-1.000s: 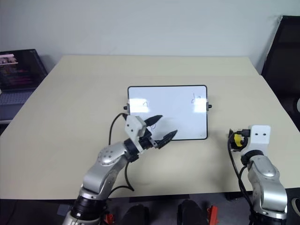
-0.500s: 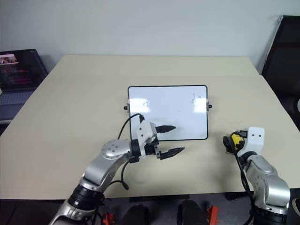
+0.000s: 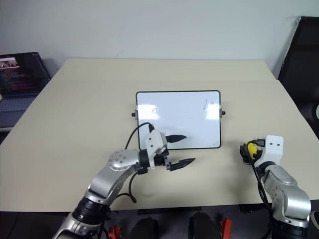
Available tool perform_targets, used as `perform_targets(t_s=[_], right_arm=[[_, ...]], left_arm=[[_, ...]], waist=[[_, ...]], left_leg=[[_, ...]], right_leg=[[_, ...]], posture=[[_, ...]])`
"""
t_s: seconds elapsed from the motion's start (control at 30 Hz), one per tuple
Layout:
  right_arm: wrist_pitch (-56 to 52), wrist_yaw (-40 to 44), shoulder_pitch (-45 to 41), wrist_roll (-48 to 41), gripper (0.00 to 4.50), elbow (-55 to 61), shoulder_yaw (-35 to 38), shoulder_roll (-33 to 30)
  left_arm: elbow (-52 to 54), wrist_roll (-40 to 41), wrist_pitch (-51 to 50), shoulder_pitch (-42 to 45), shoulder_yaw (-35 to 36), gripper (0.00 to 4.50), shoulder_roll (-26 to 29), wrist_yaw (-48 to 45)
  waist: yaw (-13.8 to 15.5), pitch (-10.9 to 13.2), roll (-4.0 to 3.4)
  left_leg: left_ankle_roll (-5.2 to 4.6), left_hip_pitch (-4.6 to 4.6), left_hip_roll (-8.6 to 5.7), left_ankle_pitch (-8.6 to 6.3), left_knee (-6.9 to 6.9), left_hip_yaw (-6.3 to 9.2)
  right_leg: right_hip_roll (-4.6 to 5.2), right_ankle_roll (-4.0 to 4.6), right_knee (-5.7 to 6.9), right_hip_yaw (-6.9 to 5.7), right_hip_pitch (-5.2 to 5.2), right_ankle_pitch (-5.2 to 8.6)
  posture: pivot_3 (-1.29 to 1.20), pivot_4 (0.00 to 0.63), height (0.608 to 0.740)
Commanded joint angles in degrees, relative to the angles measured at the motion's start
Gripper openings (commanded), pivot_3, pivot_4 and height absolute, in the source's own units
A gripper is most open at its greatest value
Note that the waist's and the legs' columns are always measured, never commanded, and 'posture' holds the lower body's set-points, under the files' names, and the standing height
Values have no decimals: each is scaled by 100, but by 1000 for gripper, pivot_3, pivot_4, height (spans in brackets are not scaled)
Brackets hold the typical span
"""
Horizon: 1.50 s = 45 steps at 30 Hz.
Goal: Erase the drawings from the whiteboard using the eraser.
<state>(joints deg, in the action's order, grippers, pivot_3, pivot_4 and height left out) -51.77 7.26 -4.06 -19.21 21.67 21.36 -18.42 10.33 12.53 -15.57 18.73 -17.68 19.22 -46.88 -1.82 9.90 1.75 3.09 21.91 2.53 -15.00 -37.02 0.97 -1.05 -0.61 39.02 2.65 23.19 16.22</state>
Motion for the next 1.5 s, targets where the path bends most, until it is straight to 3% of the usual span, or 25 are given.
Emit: perform_targets(t_s=[0.03, 0.23, 0.47, 0.8, 1.2, 1.5], right_arm=[[54, -50, -10, -82, 3120, 107, 184, 33], [65, -25, -84, -122, 1063, 55, 253, 36], [199, -9, -130, 91, 1035, 31, 93, -120], [1428, -62, -440, 556, 1035, 151, -551, 13], [2176, -259, -1793, 973, 1035, -735, -1269, 415], [2455, -208, -2129, 1029, 1035, -1081, -1419, 548]], left_arm=[[95, -17, 132, 74, 47, 4500, 12, -18], [-21, -65, 212, 151, 77, 4500, 31, 5], [-7, -88, 210, 118, 43, 4500, -14, 90], [-654, -884, 608, 332, 34, 4500, -146, 757], [-2043, -1256, 1353, 1262, 35, 4500, -623, 959], [-2332, -1289, 1614, 1409, 86, 4500, -598, 898]], waist=[[0, 0, 0], [1, 0, 0], [0, 0, 0], [1, 0, -1], [6, 0, -1], [9, 0, -1]], left_leg=[[0, 0, 0, 0, 0, 0], [0, 0, 0, 0, 0, 0], [0, 0, 0, 0, 0, 0], [0, 0, 0, 0, 0, 1], [-1, 9, -3, 0, 1, 1], [-1, 12, -3, 0, 3, 3]], right_leg=[[0, 0, 0, 0, 0, 0], [0, 0, 0, 0, 0, 0], [0, 0, 0, 0, 0, 0], [0, 0, 0, -1, 0, 0], [2, 21, -4, -4, 4, -13], [4, 27, -3, -8, 6, -16]], posture=[[0, 150, 740], [0, 150, 740], [0, 150, 740], [0, 150, 740], [0, 150, 740], [0, 150, 740]])
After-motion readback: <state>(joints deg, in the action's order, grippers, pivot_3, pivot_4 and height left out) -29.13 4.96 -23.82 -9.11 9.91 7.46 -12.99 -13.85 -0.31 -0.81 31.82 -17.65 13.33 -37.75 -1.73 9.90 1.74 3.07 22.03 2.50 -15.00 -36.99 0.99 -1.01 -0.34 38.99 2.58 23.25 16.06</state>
